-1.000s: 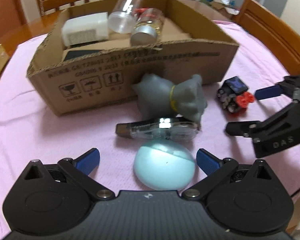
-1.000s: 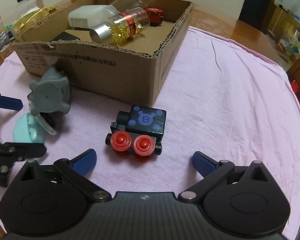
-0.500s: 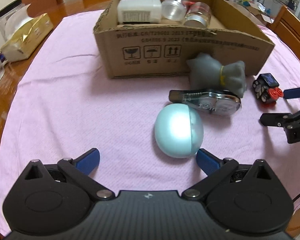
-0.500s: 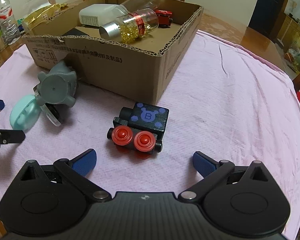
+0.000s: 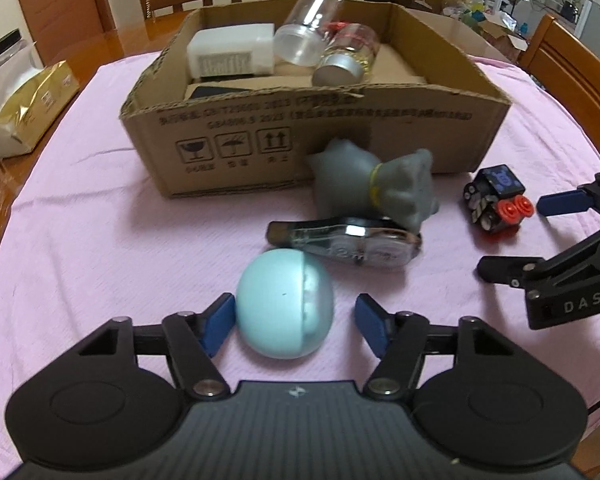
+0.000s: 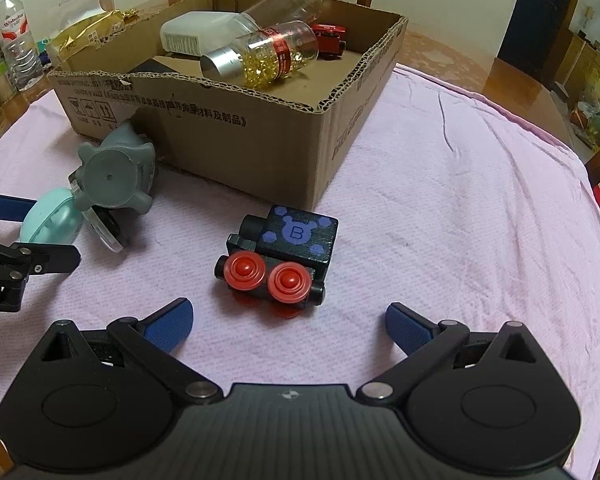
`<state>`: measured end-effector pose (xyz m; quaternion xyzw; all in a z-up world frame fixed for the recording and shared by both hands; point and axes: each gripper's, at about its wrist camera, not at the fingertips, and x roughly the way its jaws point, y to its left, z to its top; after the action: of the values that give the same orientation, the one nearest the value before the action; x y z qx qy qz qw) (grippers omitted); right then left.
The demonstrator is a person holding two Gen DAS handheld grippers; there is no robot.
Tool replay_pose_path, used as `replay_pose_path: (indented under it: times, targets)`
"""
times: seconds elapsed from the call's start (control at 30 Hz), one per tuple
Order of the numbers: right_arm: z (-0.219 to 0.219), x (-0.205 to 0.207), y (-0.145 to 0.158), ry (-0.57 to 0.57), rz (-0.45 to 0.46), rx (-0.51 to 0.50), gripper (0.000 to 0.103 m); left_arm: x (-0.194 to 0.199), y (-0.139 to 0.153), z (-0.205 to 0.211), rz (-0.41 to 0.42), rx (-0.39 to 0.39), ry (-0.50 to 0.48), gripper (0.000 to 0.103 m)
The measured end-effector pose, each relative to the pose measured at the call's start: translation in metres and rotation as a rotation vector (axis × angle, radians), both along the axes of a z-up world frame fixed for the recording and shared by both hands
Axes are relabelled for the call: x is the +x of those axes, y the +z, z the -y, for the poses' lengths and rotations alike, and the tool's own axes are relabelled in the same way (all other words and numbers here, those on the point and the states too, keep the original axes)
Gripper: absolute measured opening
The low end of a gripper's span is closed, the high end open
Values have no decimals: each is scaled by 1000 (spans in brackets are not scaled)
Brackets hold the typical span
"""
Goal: Organize rigid objects
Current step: 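Close the right gripper on the black toy train while the left gripper closes on the blue ball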
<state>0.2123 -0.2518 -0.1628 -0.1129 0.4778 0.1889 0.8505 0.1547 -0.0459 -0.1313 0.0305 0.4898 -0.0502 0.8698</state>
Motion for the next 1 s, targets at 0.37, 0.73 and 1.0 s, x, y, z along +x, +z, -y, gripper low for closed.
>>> replay_pose_path:
  times: [0.37, 0.73, 1.0]
  targets:
    - [-9, 10, 0, -8, -2, 0, 103, 5, -1, -3, 11, -2, -15, 65]
    - [-27, 24, 4, 2, -1, 2, 88, 8, -2, -10, 6, 0, -49, 65]
    - [-28, 28, 9, -29, 5, -1, 73, 10, -2, -11, 3, 0, -90, 61]
